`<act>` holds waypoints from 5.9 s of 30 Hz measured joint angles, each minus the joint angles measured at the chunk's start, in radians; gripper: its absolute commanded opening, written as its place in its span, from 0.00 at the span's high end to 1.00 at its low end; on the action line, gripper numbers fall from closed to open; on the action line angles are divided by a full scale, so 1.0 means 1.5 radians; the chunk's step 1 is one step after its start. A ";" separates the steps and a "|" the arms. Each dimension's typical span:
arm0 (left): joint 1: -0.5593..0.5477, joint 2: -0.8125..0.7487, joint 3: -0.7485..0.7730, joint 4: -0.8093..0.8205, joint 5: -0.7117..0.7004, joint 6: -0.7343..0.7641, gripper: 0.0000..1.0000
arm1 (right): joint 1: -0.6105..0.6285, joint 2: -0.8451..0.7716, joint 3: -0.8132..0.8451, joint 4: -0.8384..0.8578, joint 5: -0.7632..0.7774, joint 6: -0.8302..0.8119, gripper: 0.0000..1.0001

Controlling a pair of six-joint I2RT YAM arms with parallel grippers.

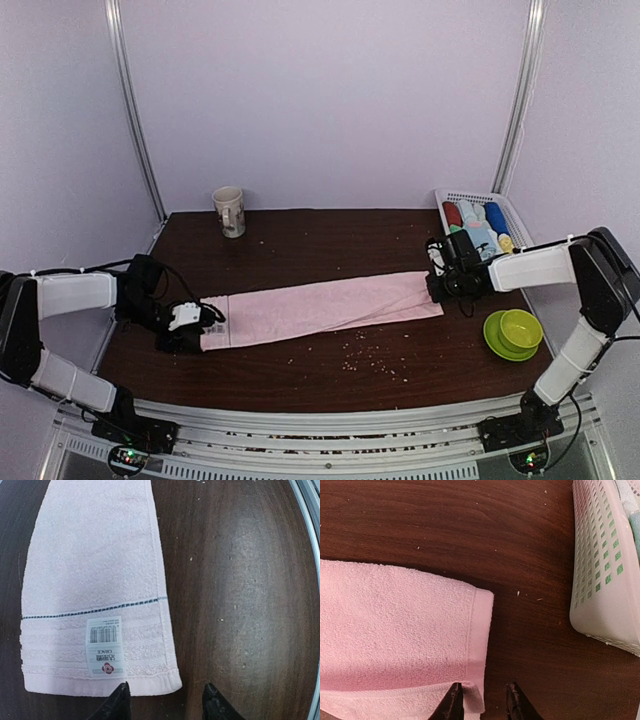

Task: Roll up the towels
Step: Fold the towel at the center of the board, then pick up the towel from the center of the board, then fold the towel at the center of the board, then smooth out the towel at the center of the board.

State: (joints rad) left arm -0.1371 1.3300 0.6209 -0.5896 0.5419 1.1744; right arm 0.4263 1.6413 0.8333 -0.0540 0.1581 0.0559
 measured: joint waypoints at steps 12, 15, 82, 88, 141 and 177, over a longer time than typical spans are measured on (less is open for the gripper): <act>0.000 -0.012 0.037 -0.014 0.007 -0.025 0.26 | 0.001 -0.099 -0.005 -0.053 0.037 0.045 0.50; 0.000 -0.014 0.046 -0.004 0.006 -0.053 0.24 | 0.001 -0.114 -0.003 -0.071 0.046 0.073 0.47; 0.000 -0.195 -0.069 0.187 -0.087 -0.313 0.22 | 0.042 -0.064 0.155 -0.124 -0.096 0.310 1.00; 0.000 -0.198 -0.074 0.193 -0.102 -0.322 0.22 | 0.200 0.055 0.300 -0.147 -0.075 0.318 1.00; 0.000 -0.202 -0.105 0.254 -0.202 -0.359 0.14 | 0.446 0.501 0.814 -0.213 -0.095 0.359 0.75; -0.097 0.240 0.338 0.034 -0.015 -0.462 0.14 | 0.423 0.195 0.252 0.085 0.251 0.150 0.00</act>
State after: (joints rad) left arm -0.2825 1.6901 1.1275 -0.5392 0.5194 0.4812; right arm 1.0607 1.9339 1.2114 0.0734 0.5343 0.2802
